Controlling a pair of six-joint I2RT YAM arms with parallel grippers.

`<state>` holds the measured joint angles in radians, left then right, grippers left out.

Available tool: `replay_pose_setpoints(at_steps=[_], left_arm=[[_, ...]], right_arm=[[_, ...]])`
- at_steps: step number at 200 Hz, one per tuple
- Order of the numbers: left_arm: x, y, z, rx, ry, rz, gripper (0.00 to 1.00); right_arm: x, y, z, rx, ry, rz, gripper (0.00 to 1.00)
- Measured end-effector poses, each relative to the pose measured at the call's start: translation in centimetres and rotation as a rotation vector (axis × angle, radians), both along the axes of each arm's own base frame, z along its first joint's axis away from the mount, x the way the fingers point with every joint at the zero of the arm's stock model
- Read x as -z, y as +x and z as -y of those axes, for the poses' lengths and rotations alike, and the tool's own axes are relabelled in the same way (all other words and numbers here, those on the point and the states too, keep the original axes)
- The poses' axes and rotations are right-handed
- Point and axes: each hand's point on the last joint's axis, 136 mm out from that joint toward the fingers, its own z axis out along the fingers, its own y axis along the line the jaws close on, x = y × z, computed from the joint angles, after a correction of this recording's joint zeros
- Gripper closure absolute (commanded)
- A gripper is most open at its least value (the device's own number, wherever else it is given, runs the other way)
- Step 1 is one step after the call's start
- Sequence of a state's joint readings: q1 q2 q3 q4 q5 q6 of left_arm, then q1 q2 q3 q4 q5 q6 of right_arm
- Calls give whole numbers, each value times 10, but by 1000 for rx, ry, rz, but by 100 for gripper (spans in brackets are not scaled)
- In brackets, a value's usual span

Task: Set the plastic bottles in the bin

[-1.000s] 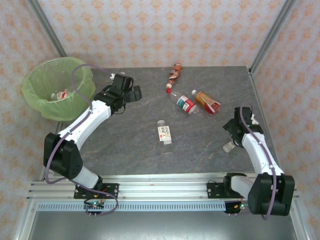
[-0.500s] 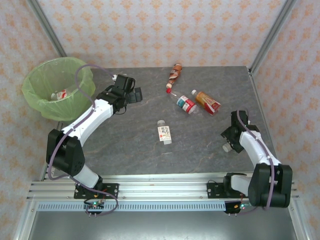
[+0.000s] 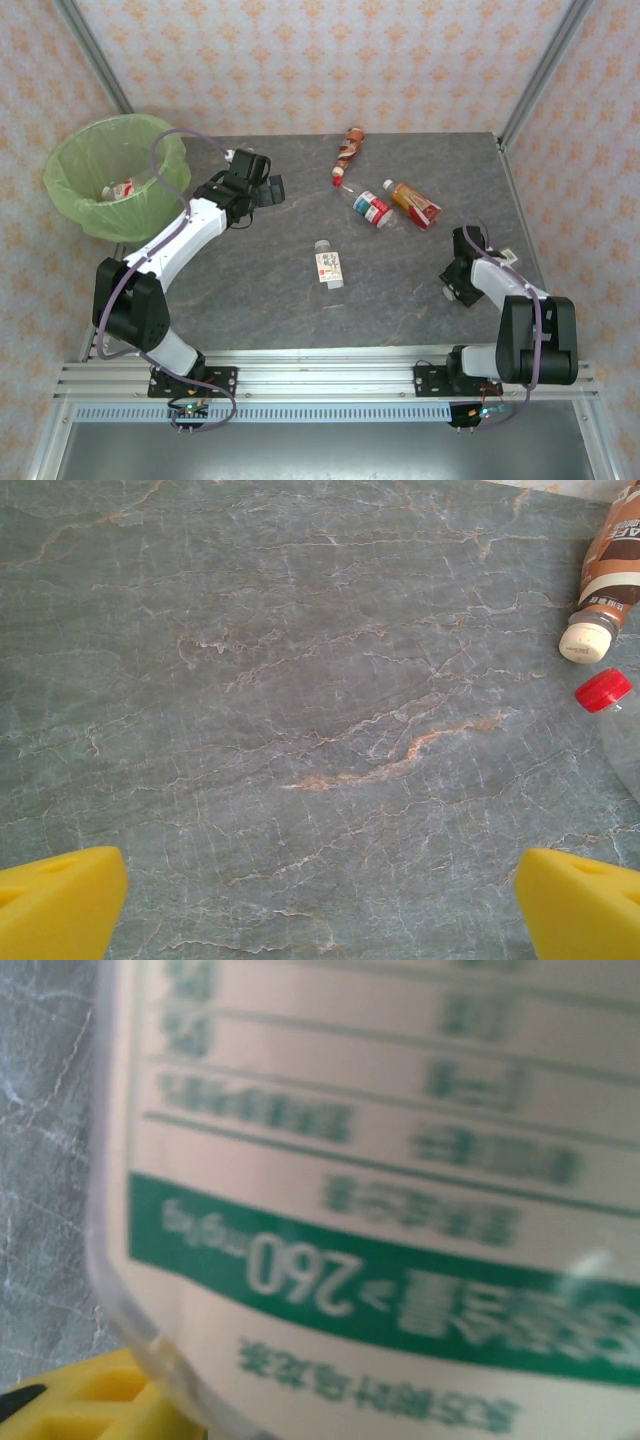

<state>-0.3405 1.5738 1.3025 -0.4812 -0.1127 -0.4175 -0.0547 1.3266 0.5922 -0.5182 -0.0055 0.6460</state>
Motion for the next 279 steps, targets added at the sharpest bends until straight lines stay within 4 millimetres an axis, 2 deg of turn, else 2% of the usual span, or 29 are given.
replay_pose_setpoints(at_steps=[34,63,98,127,160,194,226,242,279], left_arm=[[0,0,0,0,0,0,0],[0,0,0,0,0,0,0],[0,0,0,1,-1,0,0],[0,0,1,5,-6,-1,0],[1,2,11,38,-47,8,0],[0,0,26,103,-124,29,0],[-15,-1,54,211,-252,67,0],[-26,1,71,269,-340,97,0],[-38,-1,98,340,-491,127,0]], right_arm=[[0,-3,3,15,-16,7,60],[-1,-5,4,16,-26,32,74],[-5,-5,5,18,-39,134,100],[-20,1,7,7,-57,241,100],[-55,22,-2,-64,-46,421,100],[-94,47,-34,-213,23,657,100],[-117,64,-75,-377,125,787,100],[-120,68,-98,-470,160,811,100],[-114,70,-160,-723,196,779,100]])
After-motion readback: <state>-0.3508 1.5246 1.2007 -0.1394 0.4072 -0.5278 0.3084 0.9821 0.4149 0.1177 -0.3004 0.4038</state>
